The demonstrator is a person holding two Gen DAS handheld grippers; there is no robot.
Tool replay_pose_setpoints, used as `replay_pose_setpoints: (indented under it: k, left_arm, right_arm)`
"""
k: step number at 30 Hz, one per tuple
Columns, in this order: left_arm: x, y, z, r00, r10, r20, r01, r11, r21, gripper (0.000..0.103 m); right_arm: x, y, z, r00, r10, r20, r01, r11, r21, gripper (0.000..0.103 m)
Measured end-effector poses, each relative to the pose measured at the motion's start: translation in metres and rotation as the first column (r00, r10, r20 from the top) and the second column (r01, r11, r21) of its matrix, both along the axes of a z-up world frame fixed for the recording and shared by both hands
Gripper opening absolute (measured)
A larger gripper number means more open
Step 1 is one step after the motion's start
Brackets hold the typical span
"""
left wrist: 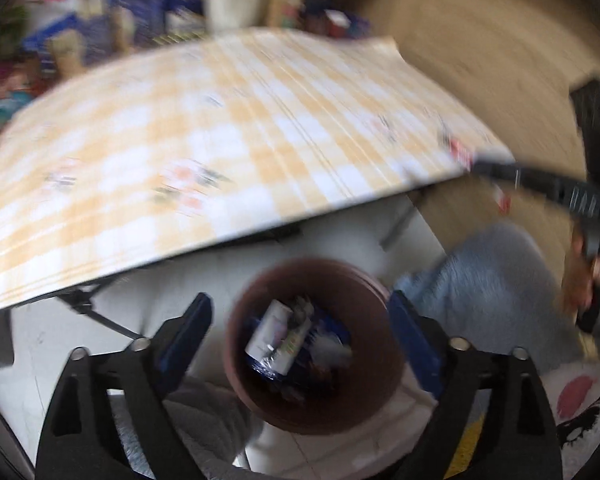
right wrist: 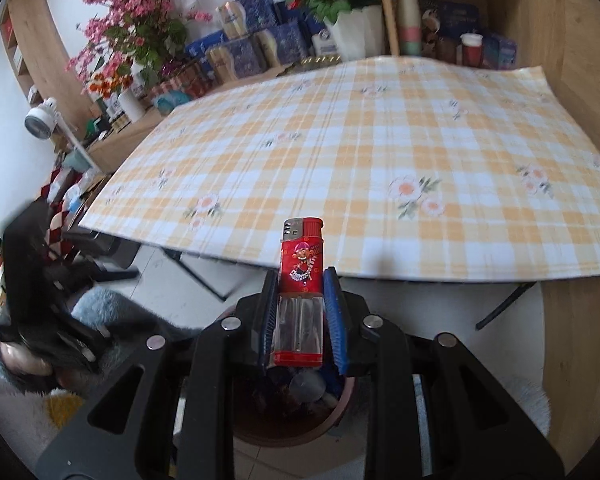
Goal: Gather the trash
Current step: 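Open the right tool to drop the lighter while the left tool releases the spork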
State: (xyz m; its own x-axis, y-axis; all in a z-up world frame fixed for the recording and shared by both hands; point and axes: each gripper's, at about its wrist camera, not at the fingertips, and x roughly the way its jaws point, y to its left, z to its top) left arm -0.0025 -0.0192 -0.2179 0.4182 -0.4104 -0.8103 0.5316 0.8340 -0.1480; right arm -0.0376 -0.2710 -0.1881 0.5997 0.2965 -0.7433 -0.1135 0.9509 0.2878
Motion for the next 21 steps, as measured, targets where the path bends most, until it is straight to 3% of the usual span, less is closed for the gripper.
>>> replay_pose_setpoints:
  k: [6,10,13,16,21]
  left_arm:
    - [-0.011,0.044,0.031,0.966,0.224,0.127,-0.223,0.975,-0.018,0.097]
    - [-0.02,0.064,0.037,0.922,0.341,0.182,-0.346,0.938,-0.005,0.097]
    - [-0.026,0.075,0.037,0.904,0.379,0.196,-0.379,0.924,-0.04,0.097]
    - [-0.023,0.078,0.032,0.901,0.392,0.188,-0.394,0.919,-0.03,0.097]
    - [-0.018,0.087,0.022,0.899,0.422,0.119,-0.418,0.907,-0.059,0.097]
  right_arm:
    - [0.0,0.039,-0.026,0.983,0.156,-0.101,-0.158,0.987,-0.012,0.026]
    - [0.006,0.063,-0.046,0.962,0.215,-0.168,-0.222,0.975,-0.028,0.026]
    - [0.012,0.072,-0.063,0.949,0.224,-0.223,-0.233,0.972,-0.014,0.026]
    - [0.019,0.076,-0.077,0.937,0.22,-0.273,-0.231,0.973,-0.008,0.027]
    - [0.025,0.078,-0.093,0.926,0.212,-0.312,-0.216,0.976,0.024,0.026]
